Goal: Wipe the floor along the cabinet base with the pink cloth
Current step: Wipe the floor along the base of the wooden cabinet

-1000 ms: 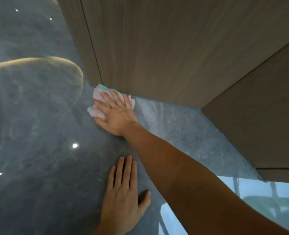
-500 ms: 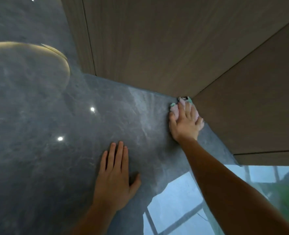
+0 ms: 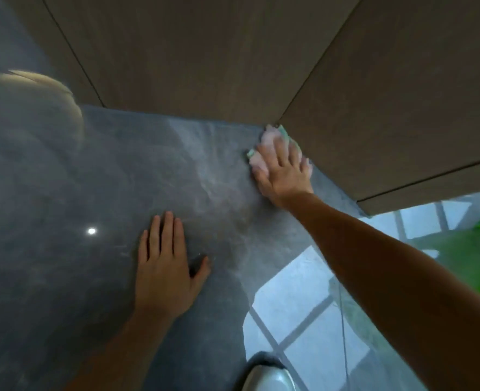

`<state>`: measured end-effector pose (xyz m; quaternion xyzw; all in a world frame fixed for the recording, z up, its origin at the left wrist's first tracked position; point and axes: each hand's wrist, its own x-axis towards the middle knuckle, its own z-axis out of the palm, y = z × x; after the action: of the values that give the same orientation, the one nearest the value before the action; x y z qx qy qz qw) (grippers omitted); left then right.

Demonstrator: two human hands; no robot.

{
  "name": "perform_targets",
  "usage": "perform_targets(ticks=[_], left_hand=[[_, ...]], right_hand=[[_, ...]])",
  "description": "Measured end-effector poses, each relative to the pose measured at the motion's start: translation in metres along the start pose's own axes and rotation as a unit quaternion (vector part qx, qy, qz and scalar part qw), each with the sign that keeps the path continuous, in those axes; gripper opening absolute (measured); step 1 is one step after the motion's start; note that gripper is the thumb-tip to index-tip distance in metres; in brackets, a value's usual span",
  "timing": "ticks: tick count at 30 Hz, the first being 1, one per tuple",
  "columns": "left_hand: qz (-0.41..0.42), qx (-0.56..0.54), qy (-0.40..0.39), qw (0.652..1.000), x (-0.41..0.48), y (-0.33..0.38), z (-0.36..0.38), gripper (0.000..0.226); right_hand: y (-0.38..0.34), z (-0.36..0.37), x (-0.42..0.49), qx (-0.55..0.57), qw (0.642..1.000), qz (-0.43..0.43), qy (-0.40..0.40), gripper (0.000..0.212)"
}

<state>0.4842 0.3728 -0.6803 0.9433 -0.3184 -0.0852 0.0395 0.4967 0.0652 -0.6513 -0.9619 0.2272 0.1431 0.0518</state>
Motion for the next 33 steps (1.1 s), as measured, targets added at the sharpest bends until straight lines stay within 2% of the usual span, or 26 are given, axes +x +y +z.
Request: perform_targets(ticks=[3, 5, 8, 14, 18, 23, 25, 28, 33], left_hand=[[-0.001, 0.005, 0.018, 1.000, 0.000, -0.002, 0.004, 0.092], [-0.004, 0.013, 0.020, 1.000, 0.000, 0.000, 0.003, 0.091], [-0.017, 0.003, 0.021, 1.000, 0.001, 0.006, 0.000, 0.091], [-0.004, -0.002, 0.031, 1.000, -0.002, 0.004, -0.004, 0.088], [0.002, 0.000, 0.041, 0.999, -0.001, 0.005, -0.002, 0.088], [-0.004, 0.005, 0.018, 1.000, -0.002, 0.011, -0.005, 0.089], [-0.015, 0.000, 0.005, 1.000, -0.001, 0.014, -0.009, 0.089], [-0.010, 0.000, -0.011, 1.000, 0.002, 0.010, -0.015, 0.091], [0.027, 0.015, -0.048, 0.998, 0.001, -0.005, -0.025, 0.087]], right_hand=[[0.052, 0.006, -0.031, -0.018, 0.999, 0.034, -0.007, 0.069], [0.054, 0.020, -0.058, 0.014, 0.995, 0.103, 0.011, 0.068], [0.052, 0.040, -0.095, 0.069, 0.970, 0.226, 0.053, 0.067], [0.077, 0.052, -0.144, 0.097, 0.927, 0.359, 0.055, 0.067], [0.087, 0.056, -0.154, 0.126, 0.916, 0.376, 0.054, 0.070], [0.083, 0.055, -0.150, 0.153, 0.908, 0.387, 0.039, 0.076], [0.065, 0.055, -0.141, 0.144, 0.920, 0.361, 0.049, 0.078], [0.018, 0.047, -0.105, 0.118, 0.962, 0.237, 0.062, 0.074], [-0.083, 0.022, -0.039, 0.098, 0.995, 0.009, 0.008, 0.063]])
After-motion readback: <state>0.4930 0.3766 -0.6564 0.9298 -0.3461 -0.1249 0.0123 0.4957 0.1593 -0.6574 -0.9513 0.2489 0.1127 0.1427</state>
